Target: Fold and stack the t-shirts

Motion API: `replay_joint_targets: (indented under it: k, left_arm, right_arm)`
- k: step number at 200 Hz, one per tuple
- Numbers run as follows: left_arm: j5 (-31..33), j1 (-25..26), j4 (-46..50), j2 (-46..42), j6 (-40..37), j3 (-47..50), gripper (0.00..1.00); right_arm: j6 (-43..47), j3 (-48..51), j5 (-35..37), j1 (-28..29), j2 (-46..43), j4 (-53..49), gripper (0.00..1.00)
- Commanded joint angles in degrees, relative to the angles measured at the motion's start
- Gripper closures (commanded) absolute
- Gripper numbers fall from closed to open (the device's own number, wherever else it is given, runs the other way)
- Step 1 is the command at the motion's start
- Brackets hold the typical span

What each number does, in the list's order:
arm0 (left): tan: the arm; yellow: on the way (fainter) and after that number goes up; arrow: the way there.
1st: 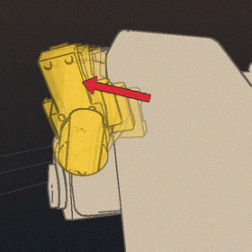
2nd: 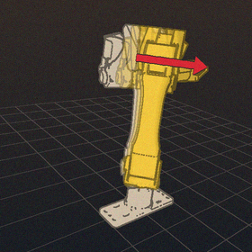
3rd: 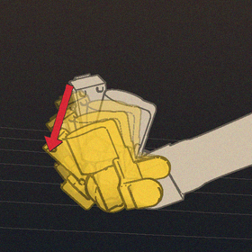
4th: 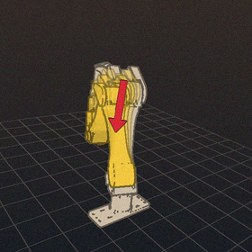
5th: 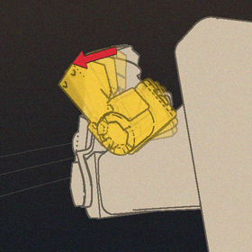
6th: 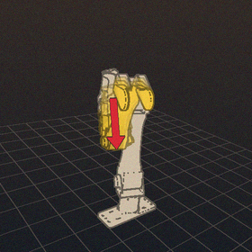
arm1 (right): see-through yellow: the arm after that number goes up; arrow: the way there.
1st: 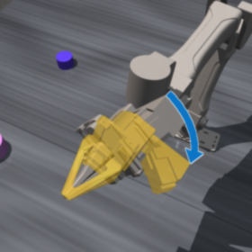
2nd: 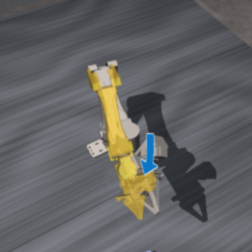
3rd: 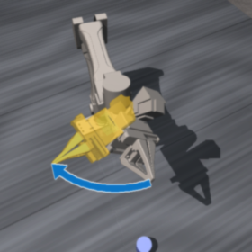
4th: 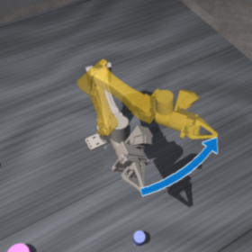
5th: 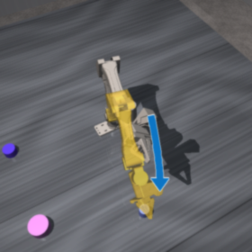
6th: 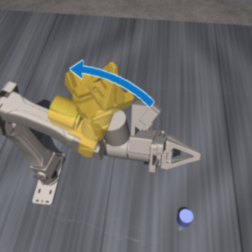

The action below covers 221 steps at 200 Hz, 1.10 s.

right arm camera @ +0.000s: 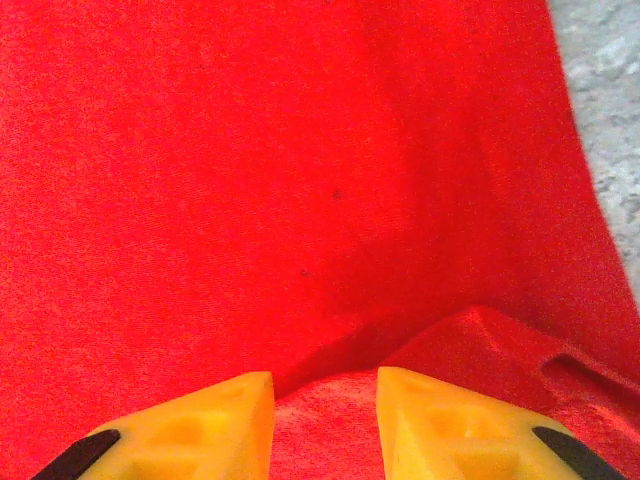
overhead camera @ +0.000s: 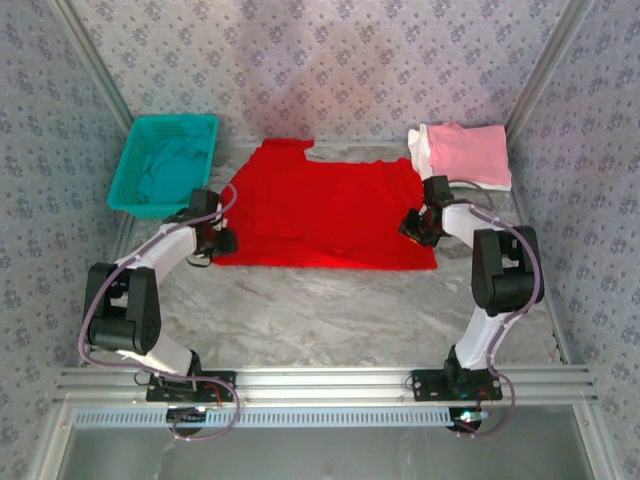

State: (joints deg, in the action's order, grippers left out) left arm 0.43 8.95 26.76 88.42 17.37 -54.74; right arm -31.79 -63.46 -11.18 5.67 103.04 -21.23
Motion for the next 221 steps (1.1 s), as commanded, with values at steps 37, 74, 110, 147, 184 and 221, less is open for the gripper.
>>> replay_joint_targets:
  k: [37, 74, 110, 147, 184, 221]
  left_arm:
    - [-0.9, -0.5, -3.9, 6.9, -1.1, -3.4, 0.53]
    - [-0.4, -1.6, -5.1, 8.8, -0.8, -4.1, 0.68]
    - [-0.9, -2.3, -3.9, 7.1, 0.7, -3.1, 1.0]
    - [0.4, -3.0, -1.4, 3.6, 2.0, -1.6, 1.0]
    - [1.6, -3.7, -0.7, -0.5, 2.8, 0.8, 1.0]
    - [1.8, -4.0, 2.2, -1.7, 3.1, 1.9, 1.0]
  right_arm:
    - [-1.5, -0.4, 0.2, 0.3, 0.7, 1.3, 0.64]
    - [-1.9, 0.5, 0.3, 0.3, 0.7, 1.7, 0.64]
    - [-2.2, 2.1, 0.1, -0.9, 0.7, 2.6, 0.65]
    - [-2.4, 3.1, -0.2, -2.0, 1.5, 3.0, 0.67]
    - [-2.8, 4.9, -0.3, -3.0, 1.6, 4.1, 0.67]
    - [-3.2, 5.8, -0.3, -4.1, 1.5, 4.7, 0.67]
